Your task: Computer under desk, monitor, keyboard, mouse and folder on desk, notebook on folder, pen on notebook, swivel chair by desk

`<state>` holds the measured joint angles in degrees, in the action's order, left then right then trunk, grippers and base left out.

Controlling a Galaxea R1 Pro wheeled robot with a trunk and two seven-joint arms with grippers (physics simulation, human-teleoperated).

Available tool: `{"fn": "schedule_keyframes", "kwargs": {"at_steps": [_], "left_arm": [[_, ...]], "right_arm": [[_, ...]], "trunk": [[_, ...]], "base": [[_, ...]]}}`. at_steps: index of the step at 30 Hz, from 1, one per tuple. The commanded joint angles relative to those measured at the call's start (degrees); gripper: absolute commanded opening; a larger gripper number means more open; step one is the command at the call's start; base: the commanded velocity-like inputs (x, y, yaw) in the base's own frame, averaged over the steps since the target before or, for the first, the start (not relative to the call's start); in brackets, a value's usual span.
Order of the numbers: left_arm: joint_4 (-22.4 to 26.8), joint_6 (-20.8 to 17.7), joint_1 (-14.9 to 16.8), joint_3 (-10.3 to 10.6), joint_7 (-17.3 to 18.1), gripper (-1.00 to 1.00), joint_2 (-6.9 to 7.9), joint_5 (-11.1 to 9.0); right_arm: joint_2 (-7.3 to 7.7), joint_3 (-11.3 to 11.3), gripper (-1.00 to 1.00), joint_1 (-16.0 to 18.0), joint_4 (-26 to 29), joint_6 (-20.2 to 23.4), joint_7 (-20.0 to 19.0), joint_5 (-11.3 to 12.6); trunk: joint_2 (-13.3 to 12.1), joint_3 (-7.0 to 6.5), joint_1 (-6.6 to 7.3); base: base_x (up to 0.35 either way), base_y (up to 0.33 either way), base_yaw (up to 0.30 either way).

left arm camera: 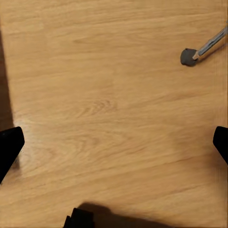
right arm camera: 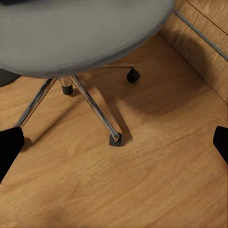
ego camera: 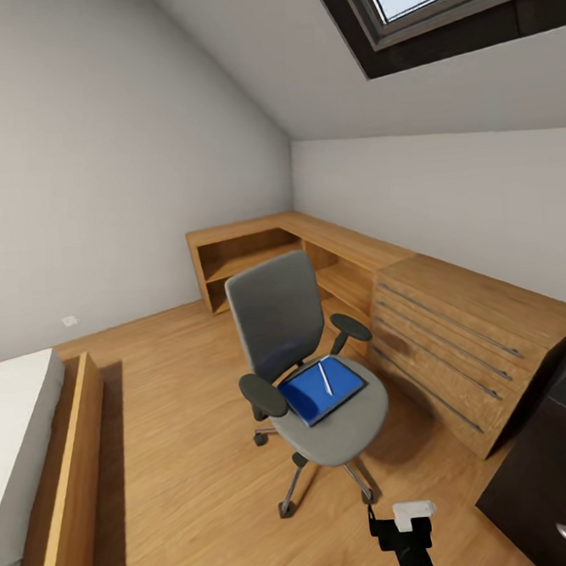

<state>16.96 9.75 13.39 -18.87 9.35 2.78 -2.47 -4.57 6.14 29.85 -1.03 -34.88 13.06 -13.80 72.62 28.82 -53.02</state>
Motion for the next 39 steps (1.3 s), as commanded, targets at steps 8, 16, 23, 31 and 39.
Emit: {"fn": "schedule_keyframes", "kwargs": {"at_steps": [8,16,23,31,39], "left_arm": [[-6.38,8.78,0.05,-0.29,0.38,1.0,0.04,-0.1],[-7.1,9.66,0.05,-0.26,0.32,1.0,0.08,-0.15],[-7.11,9.68,0.05,-0.29,0.32,1.0,0.12,-0.25],[-7.2,9.68,0.05,-0.29,0.23,1.0,0.12,-0.26],[-7.2,9.68,0.05,-0.3,0.23,1.0,0.12,-0.26]], "right_arm": [[0.02,0.46,1.0,0.04,-0.11,-0.19,0.3,-0.57],[0.02,0.46,1.0,0.04,-0.11,-0.99,0.3,-0.32],[0.01,0.46,1.0,-0.04,-0.11,-3.32,0.3,1.46],[0.04,0.46,1.0,-0.05,-0.11,-3.33,0.32,1.74],[0.01,0.46,1.0,-0.05,-0.11,-3.35,0.5,1.82]], "trunk": [[0.03,-0.64,0.0],[0.03,-1.21,0.0],[0.03,-1.46,0.0],[0.03,-1.47,0.0],[0.03,-1.43,0.0]], "base": [[0.043,0.0,0.03],[0.261,0.0,-0.146],[0.025,0.0,-0.104],[0.001,0.0,-0.005],[0.008,-0.009,0.062]]}}
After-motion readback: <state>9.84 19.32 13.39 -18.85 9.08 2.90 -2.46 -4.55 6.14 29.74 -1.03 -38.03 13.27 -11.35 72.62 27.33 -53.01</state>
